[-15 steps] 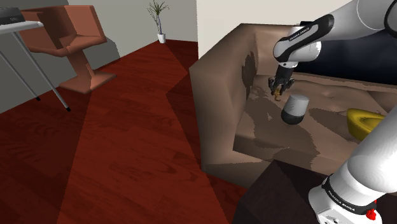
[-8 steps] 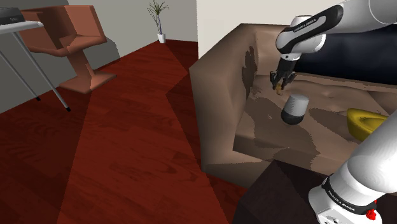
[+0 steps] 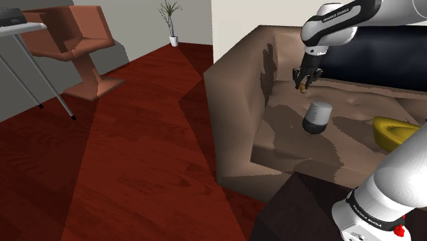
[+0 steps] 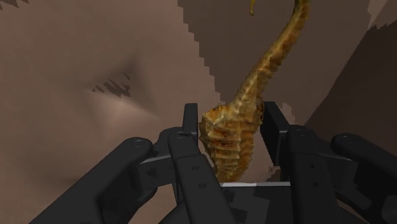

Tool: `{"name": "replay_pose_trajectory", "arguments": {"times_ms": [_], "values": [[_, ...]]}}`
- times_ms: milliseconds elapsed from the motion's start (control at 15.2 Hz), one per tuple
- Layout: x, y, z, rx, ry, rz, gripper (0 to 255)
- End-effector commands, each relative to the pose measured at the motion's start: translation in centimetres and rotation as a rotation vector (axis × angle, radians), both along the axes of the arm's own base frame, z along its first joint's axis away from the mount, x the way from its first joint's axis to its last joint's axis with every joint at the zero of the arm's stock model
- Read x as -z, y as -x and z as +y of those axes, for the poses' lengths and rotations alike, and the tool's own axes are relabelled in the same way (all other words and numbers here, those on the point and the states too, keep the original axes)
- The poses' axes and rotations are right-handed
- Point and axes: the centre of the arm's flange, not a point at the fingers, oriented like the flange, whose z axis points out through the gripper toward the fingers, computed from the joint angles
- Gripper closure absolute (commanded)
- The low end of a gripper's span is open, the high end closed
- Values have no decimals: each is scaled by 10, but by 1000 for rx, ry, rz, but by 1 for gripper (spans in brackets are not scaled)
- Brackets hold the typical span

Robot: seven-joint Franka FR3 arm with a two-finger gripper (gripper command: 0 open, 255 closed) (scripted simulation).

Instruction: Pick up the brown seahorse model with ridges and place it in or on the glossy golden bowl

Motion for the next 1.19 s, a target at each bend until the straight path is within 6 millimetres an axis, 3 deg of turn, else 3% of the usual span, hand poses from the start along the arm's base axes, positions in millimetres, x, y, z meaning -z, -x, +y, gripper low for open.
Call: {"name": "replay_pose_trajectory", "arguments": {"times_ms": [0,462,1122], "values": [[-10,0,0,0,0,0,255],[-44,0,0,0,0,0,255],[-47,131,-14,0,0,0,255]]}}
